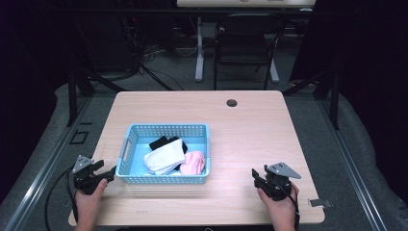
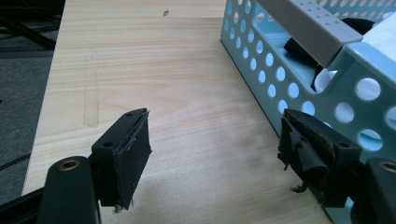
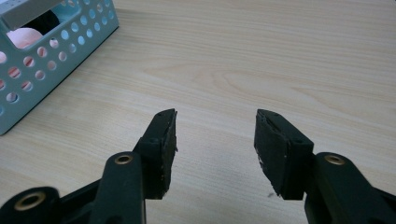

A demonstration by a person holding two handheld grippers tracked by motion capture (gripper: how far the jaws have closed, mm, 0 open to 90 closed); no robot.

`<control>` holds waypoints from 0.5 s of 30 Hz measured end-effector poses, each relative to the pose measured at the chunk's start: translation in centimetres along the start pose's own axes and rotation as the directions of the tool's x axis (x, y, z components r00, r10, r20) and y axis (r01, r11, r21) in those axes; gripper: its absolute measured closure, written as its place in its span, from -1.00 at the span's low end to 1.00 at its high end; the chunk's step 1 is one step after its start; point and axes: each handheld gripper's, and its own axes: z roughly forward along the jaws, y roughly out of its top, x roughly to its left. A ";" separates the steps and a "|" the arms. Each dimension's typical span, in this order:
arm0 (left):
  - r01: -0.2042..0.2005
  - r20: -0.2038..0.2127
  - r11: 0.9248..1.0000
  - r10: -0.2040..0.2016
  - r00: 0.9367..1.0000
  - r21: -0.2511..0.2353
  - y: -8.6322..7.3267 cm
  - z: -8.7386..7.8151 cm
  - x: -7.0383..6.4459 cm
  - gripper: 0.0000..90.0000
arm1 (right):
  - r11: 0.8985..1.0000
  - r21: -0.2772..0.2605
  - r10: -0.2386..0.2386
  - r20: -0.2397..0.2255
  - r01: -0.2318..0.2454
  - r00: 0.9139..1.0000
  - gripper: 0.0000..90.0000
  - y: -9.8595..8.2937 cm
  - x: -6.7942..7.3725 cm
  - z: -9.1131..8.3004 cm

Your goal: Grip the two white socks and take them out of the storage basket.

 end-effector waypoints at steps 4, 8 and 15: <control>0.006 0.000 1.000 -0.006 1.000 -0.011 0.0 -0.1 0.0 -0.45 | 1.000 0.012 0.005 0.010 -0.005 1.000 0.18 -0.1 0.1 0.1; 0.002 0.001 1.000 -0.002 1.000 -0.003 0.0 0.0 0.0 -0.45 | 1.000 0.015 0.016 0.006 -0.016 1.000 0.22 -0.2 0.3 0.2; 0.000 0.005 1.000 0.000 1.000 -0.008 0.0 0.0 0.0 -0.45 | 1.000 0.006 0.014 0.003 -0.014 1.000 0.25 0.0 0.5 0.0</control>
